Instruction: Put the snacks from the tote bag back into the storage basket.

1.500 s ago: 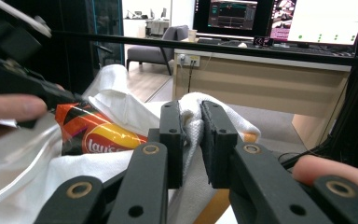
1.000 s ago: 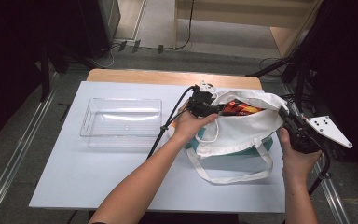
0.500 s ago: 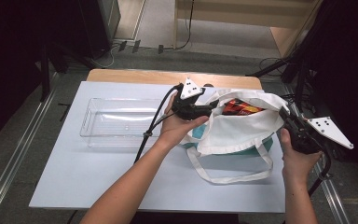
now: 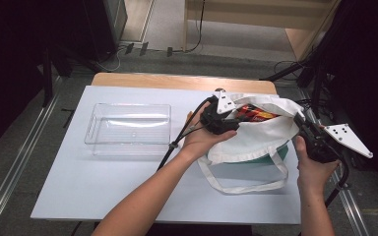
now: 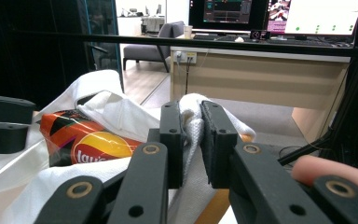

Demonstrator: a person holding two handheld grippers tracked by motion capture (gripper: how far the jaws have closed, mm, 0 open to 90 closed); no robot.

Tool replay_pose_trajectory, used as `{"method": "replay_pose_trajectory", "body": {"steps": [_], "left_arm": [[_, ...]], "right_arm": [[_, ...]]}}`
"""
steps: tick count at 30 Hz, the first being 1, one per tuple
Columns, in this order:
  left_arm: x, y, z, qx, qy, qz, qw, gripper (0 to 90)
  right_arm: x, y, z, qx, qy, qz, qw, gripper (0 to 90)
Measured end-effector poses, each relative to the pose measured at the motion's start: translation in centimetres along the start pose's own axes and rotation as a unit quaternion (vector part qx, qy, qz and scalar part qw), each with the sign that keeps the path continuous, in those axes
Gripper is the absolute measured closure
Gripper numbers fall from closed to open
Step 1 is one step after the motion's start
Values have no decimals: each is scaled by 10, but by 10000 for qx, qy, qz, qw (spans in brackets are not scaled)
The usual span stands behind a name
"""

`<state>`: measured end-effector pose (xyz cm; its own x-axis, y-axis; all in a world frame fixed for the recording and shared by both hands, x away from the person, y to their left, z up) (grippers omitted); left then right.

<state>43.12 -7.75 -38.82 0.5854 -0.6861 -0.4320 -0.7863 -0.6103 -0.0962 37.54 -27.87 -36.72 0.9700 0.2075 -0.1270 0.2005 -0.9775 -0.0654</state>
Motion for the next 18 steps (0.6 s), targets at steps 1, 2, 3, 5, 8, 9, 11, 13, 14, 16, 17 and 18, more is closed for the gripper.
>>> {"method": "replay_pose_trajectory", "body": {"steps": [1, 2, 3, 5, 8, 9, 11, 13, 14, 16, 17, 18], "left_arm": [[3, 0, -1, -30, -37, 18, 10000, 515], [5, 0, -1, -31, -33, 52, 10000, 535], [6, 1, -2, -19, -28, 87, 10000, 557], [11, 4, -3, 45, -81, 103, 9999, 575], [13, 3, -2, 103, -126, -57, 9999, 689], [12, 3, -2, 89, -142, -30, 9999, 775], [10, 5, -1, 317, -199, -62, 9993, 872], [7, 8, 0, 472, -196, -51, 9987, 900], [5, 9, 1, 505, -178, -2, 9986, 900], [-1, 9, 5, 519, -127, 95, 9985, 900], [-5, 8, 8, 461, -62, 160, 9988, 900], [-8, 6, 10, 420, -7, 195, 9989, 900]], "right_arm": [[0, 0, 0, 4, 3, -2, 10000, 813], [0, -1, 0, 21, 11, -8, 10000, 813], [0, -1, 0, 22, 15, -11, 10000, 813], [1, -2, 1, -6, 39, -34, 10000, 813], [1, -5, 2, -48, 47, -75, 9999, 813], [1, -5, 2, -46, 42, -78, 10000, 813], [2, -5, 1, -44, 70, -67, 9999, 813], [3, -5, 0, -59, 76, -16, 10000, 814], [3, -4, -1, -99, 101, 1, 9999, 814], [4, -4, -3, -139, 126, 38, 9998, 815], [4, -4, -4, -163, 137, 72, 9997, 816], [5, -4, -4, -182, 122, 143, 9997, 817]]}}
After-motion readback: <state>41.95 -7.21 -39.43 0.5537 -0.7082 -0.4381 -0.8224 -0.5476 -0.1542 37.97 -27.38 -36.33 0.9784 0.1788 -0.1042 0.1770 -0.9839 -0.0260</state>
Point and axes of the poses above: each handheld gripper's, and its own axes: x roughly forward along the jaws, z roughly out of its underside, y roughly to its right, the point moved 8 cm from there along x, roughly forward along the jaws, and after that the axes turned 1 degree about x, right-handed, at the moved point
